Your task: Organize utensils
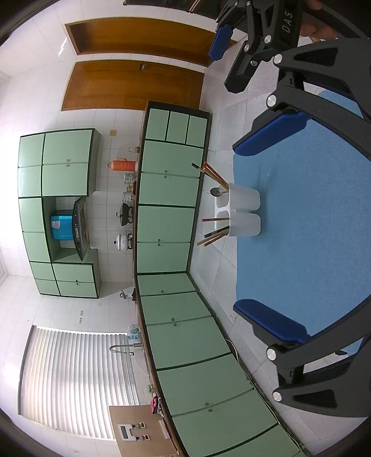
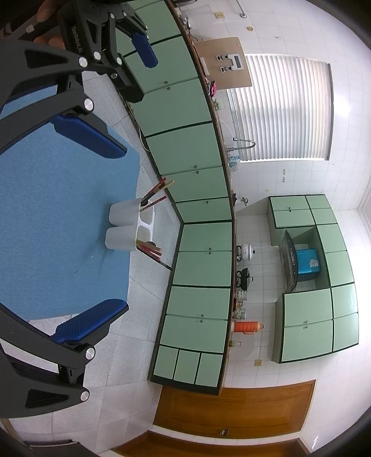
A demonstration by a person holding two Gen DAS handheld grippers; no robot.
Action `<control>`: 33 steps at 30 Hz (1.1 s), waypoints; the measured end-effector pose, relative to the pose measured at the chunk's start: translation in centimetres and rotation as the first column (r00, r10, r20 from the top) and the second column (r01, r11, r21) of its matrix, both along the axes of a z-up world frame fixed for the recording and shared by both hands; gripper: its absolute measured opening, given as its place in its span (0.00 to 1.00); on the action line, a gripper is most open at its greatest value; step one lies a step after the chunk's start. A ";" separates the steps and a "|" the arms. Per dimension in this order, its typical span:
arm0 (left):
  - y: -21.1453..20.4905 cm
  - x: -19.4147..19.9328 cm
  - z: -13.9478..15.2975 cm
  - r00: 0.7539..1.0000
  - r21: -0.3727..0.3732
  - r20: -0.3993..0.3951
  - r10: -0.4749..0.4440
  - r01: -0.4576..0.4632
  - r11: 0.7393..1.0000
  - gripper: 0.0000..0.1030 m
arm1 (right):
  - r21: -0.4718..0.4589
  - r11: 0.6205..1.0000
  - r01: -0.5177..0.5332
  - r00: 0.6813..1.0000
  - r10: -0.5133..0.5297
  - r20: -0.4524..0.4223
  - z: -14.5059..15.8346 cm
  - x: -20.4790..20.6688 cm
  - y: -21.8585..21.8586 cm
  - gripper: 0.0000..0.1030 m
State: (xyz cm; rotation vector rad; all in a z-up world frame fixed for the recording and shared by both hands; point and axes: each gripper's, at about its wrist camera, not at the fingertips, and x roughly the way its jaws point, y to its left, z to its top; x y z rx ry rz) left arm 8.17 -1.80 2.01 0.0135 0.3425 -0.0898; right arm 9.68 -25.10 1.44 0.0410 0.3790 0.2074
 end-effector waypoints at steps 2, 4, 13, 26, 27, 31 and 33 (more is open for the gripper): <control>0.0 0.0 0.0 1.000 0.000 -0.001 0.000 0.000 1.000 0.95 | -0.001 1.000 -0.001 1.000 0.001 0.000 0.0 0.0 0.0 0.94; 0.0 0.0 0.0 1.000 0.000 0.000 0.000 0.000 1.000 0.95 | 0.000 1.000 0.000 1.000 0.000 0.000 0.0 0.0 0.1 0.94; 0.1 0.1 0.0 1.000 0.001 -0.001 0.000 0.000 1.000 0.95 | -0.001 1.000 -0.001 1.000 0.001 0.001 0.0 0.0 0.1 0.94; 0.1 0.0 0.0 1.000 0.000 -0.001 0.000 0.000 1.000 0.95 | -0.001 1.000 -0.001 1.000 0.001 0.002 0.0 -0.1 0.2 0.94; 0.1 0.0 0.0 1.000 -0.001 -0.001 0.000 0.000 1.000 0.95 | -0.001 1.000 -0.001 1.000 0.001 0.002 0.0 -0.1 0.2 0.94; 0.1 0.1 0.0 1.000 -0.001 0.000 0.001 -0.001 1.000 0.95 | -0.001 1.000 -0.001 1.000 0.001 0.001 0.0 -0.1 0.2 0.94; 0.1 0.1 0.0 1.000 0.000 0.000 0.002 -0.002 1.000 0.95 | -0.002 1.000 -0.001 1.000 0.001 0.002 0.0 -0.1 0.2 0.94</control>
